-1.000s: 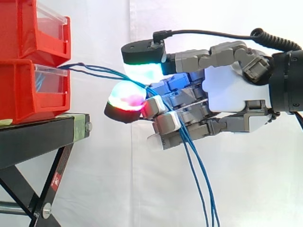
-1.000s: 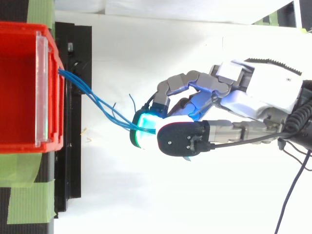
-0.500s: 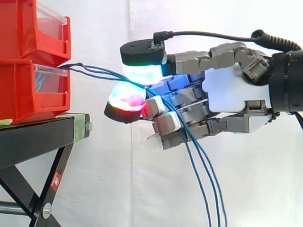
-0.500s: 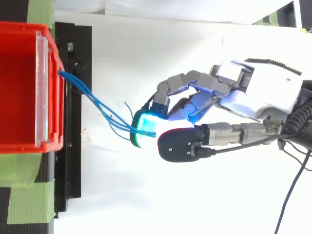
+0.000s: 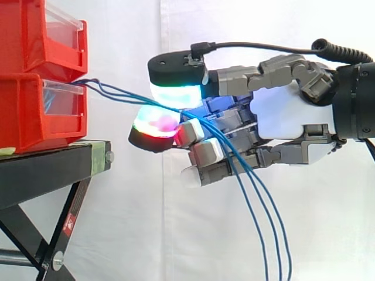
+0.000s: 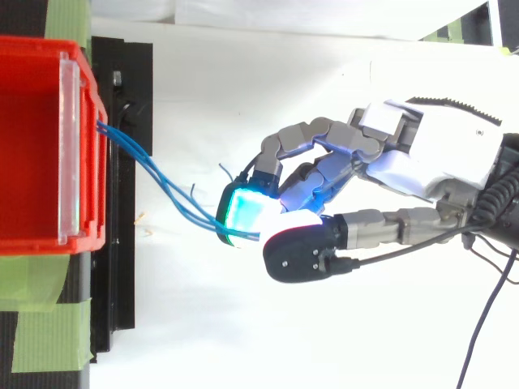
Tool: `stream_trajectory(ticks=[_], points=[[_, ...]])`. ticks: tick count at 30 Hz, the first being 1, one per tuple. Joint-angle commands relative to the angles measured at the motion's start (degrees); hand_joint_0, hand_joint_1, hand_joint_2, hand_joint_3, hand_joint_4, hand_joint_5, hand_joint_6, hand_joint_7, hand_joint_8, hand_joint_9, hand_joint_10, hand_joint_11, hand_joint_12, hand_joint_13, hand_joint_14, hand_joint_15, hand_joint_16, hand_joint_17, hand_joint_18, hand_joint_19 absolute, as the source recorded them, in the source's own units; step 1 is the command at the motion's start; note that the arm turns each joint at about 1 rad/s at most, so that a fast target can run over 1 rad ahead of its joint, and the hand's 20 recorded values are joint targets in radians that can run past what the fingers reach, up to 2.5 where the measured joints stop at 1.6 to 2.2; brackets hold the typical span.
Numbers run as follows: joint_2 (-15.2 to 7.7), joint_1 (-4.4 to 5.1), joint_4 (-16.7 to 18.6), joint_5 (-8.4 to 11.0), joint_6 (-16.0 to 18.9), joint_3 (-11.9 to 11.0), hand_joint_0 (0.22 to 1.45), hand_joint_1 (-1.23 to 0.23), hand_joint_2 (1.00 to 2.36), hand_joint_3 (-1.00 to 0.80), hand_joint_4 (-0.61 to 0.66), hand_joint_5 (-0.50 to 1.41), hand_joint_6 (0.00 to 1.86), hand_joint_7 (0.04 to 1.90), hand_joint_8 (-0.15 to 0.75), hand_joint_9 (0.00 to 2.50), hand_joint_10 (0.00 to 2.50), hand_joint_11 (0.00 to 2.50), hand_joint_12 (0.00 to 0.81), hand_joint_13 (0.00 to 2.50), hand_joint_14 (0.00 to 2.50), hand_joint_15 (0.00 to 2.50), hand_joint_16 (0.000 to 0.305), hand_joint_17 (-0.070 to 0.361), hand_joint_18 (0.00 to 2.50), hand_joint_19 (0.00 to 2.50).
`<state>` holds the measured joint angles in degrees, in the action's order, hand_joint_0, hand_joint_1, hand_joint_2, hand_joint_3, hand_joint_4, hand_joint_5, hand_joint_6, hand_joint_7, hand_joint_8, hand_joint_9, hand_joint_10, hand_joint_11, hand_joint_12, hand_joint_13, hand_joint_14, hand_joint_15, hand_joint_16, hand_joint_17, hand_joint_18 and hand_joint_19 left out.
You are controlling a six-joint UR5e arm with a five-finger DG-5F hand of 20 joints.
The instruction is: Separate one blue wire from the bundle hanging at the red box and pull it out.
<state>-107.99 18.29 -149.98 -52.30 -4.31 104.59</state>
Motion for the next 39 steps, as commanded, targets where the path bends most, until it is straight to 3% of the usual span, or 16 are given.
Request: stream_trajectory(ticks=[1, 8, 19, 22, 32, 39], points=[[0.1, -0.01, 0.0, 0.00, 0.0, 0.0, 0.78, -0.95, 1.02, -0.23, 0.24, -0.26, 0.90, 1.02, 0.320, 0.83, 0.01, 1.41, 0.328, 1.16, 0.02, 1.28, 0.028, 0.063, 0.66, 0.51], [0.1, -0.01, 0.0, 0.09, 0.2, 0.0, 0.77, -0.86, 1.04, 0.03, 0.24, -0.26, 0.89, 0.99, 0.318, 0.83, 0.01, 1.40, 0.317, 1.15, 0.02, 1.30, 0.026, 0.058, 0.60, 0.56], [0.1, -0.01, 0.0, 0.09, 0.0, 0.0, 0.69, -0.76, 1.03, -0.14, 0.25, -0.25, 0.89, 0.99, 0.330, 0.89, 0.01, 1.39, 0.321, 1.19, 0.02, 1.32, 0.026, 0.059, 0.66, 0.55], [0.0, -0.01, 0.0, 0.09, -0.1, 0.0, 0.59, -0.72, 1.02, -0.23, 0.26, -0.25, 0.88, 1.02, 0.335, 0.89, 0.01, 1.41, 0.334, 1.19, 0.02, 1.32, 0.029, 0.065, 0.65, 0.58], [0.1, 0.16, 0.0, 0.00, -0.1, 0.0, 0.53, -0.74, 1.00, -0.45, 0.28, -0.25, 0.86, 1.02, 0.353, 0.87, 0.01, 1.41, 0.352, 1.18, 0.02, 1.29, 0.034, 0.077, 0.66, 0.57], [0.1, 0.25, 0.0, 0.00, -0.2, 0.0, 0.57, -0.77, 1.01, -0.35, 0.27, -0.25, 0.86, 1.02, 0.343, 0.87, 0.01, 1.40, 0.338, 1.18, 0.02, 1.29, 0.033, 0.075, 0.66, 0.59]])
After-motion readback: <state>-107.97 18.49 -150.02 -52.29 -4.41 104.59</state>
